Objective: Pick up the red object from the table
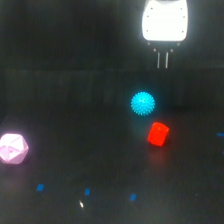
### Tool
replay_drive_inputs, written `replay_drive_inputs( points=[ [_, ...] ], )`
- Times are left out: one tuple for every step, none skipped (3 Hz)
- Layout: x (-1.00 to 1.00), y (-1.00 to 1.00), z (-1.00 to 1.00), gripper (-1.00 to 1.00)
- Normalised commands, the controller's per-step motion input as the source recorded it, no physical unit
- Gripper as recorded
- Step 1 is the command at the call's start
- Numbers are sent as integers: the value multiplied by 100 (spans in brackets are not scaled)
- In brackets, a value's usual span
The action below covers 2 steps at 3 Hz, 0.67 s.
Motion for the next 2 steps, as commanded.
replay_drive_inputs(
  points=[
    [-65, -46, 55, 25],
    [8, -8, 86, 47]
  ],
)
